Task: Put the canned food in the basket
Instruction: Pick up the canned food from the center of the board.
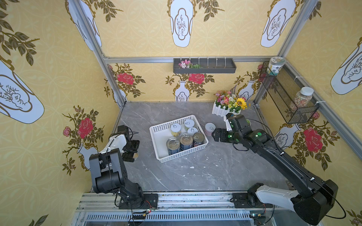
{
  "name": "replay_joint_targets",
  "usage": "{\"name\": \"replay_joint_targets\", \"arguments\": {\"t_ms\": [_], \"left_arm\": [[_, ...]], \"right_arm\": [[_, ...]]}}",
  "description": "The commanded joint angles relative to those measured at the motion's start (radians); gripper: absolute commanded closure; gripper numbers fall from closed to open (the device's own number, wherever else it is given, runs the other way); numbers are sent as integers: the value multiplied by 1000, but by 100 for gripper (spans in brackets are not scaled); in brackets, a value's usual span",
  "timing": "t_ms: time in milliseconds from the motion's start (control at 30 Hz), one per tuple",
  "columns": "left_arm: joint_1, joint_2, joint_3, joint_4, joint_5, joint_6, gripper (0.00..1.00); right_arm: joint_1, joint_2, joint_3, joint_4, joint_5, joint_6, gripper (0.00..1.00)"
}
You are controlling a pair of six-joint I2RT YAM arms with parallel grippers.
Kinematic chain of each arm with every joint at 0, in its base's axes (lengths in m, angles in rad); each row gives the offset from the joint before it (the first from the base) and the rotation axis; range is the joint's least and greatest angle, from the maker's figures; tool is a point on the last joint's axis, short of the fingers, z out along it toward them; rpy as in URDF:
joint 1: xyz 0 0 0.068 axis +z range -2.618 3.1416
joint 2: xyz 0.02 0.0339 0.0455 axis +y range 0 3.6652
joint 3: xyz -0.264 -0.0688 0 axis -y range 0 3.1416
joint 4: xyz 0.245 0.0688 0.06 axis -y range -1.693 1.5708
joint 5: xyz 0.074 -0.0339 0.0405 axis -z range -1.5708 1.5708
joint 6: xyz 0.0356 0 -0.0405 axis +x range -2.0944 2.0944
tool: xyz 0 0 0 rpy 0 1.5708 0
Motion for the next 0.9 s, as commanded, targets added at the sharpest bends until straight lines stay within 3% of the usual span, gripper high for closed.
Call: {"name": "replay_joint_targets", "arguments": {"t_ms": [0,367,567,867], "left_arm": [[1,10,16,-33,-27,26,0],[0,58,63,-60,-90,47,2],[1,89,49,-33,-61,55,34],[1,61,71,-71,-52,44,40]], "right_arm": [[1,0,7,18,0,-11,3],[2,0,9,18,-1,-11,3],[2,0,9,18,0,-12,3],[4,3,10,18,1,-14,3]]}}
